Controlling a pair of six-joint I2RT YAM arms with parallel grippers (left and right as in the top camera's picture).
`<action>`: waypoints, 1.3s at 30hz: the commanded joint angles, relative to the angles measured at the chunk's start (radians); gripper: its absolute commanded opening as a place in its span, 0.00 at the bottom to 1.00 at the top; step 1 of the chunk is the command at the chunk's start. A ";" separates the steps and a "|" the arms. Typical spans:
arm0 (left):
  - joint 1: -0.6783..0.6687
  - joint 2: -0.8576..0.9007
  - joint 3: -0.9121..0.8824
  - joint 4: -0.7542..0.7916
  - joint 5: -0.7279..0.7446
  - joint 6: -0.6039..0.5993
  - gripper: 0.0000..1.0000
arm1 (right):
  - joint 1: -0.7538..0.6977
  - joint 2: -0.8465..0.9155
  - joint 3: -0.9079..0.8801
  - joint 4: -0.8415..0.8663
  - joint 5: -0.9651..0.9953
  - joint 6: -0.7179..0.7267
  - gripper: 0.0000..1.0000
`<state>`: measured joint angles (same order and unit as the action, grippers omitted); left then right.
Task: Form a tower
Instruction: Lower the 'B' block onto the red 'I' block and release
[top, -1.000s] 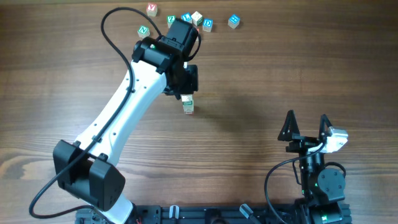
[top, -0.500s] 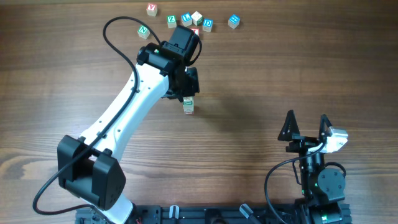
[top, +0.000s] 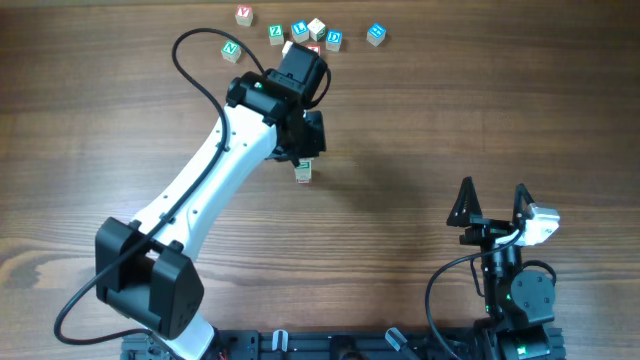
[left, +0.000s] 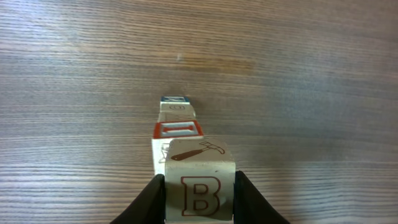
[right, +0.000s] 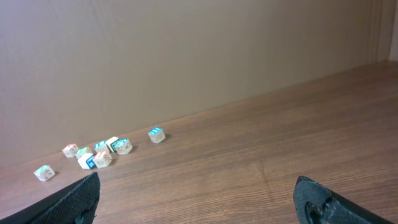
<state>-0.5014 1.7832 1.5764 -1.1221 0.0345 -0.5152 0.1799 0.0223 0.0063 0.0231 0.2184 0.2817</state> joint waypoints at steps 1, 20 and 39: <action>-0.005 0.005 -0.008 -0.008 -0.010 -0.017 0.28 | -0.004 -0.006 -0.001 0.005 0.010 -0.017 1.00; -0.005 0.005 -0.008 -0.019 -0.080 -0.017 0.30 | -0.004 -0.006 -0.001 0.005 0.010 -0.017 1.00; -0.005 0.005 -0.008 -0.018 -0.058 -0.017 0.31 | -0.004 -0.006 -0.001 0.004 0.010 -0.017 1.00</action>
<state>-0.5041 1.7832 1.5764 -1.1404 -0.0280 -0.5156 0.1799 0.0223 0.0063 0.0231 0.2184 0.2817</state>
